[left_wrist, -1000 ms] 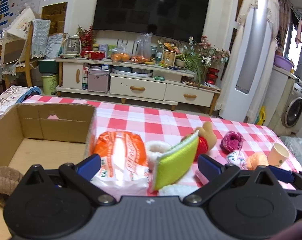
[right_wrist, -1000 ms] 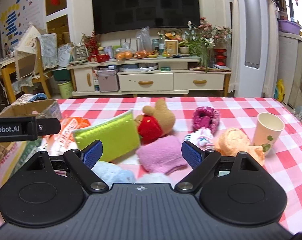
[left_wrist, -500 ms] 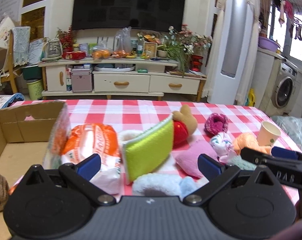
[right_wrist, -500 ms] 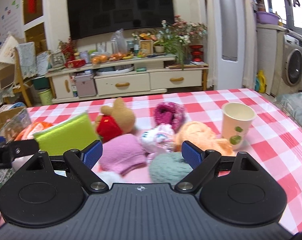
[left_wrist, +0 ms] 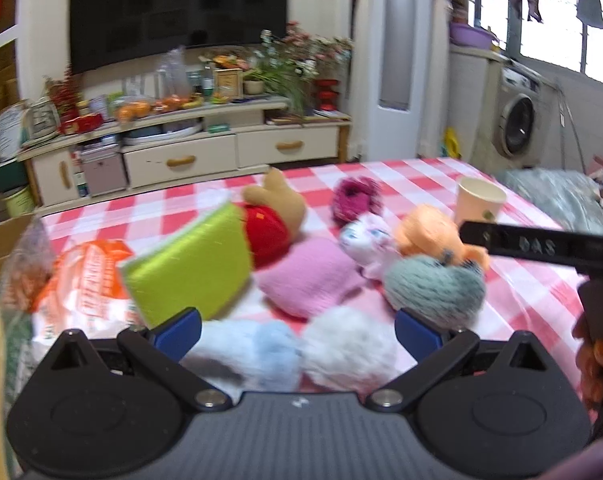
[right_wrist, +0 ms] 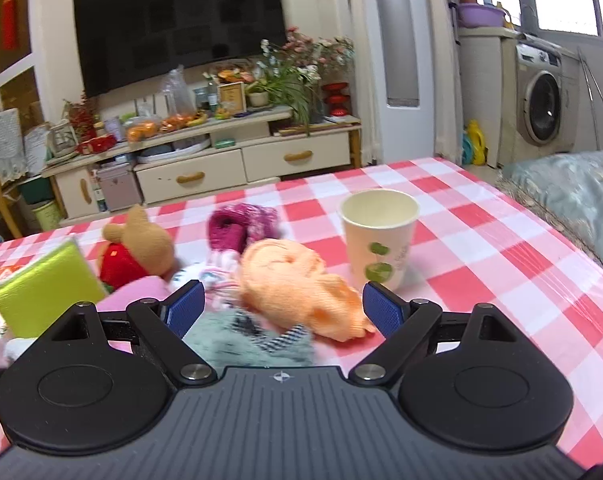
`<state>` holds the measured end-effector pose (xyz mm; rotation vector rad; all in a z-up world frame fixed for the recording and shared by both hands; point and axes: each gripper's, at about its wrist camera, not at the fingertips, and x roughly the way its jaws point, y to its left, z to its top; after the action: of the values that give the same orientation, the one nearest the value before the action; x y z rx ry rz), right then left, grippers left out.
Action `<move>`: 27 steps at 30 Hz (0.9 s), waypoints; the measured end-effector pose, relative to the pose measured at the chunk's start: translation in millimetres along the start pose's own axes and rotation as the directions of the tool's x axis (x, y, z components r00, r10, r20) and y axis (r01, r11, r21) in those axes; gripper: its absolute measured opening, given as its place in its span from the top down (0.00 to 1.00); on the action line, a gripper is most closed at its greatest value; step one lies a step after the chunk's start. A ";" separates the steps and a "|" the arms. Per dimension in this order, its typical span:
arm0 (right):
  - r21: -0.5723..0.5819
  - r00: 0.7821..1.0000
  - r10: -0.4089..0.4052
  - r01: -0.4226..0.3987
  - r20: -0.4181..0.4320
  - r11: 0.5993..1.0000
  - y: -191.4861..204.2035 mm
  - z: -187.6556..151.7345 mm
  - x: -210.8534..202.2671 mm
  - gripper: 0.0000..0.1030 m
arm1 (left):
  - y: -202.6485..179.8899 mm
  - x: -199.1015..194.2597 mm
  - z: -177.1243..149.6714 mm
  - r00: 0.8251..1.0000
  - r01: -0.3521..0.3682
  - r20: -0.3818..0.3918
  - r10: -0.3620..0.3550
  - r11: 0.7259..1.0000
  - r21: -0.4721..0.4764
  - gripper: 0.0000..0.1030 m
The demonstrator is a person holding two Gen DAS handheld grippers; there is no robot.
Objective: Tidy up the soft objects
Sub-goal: 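Move both tools back over the table toward the remaining soft items, then grasp the white fluffy pompom with the left tool while the right tool grasps the blue-grey knit hat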
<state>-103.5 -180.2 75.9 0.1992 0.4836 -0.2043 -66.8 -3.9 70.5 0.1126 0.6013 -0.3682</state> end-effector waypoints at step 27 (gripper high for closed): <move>-0.004 0.962 0.175 -0.180 -0.211 0.984 19.4 -20.5 41.3 0.00 | -49.8 43.7 -14.6 0.999 0.028 -0.037 -0.019 0.961 0.276 0.13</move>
<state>-72.1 -162.7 41.1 0.2420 0.6748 -0.0015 -59.7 -60.5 33.6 0.3806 0.5824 -0.4728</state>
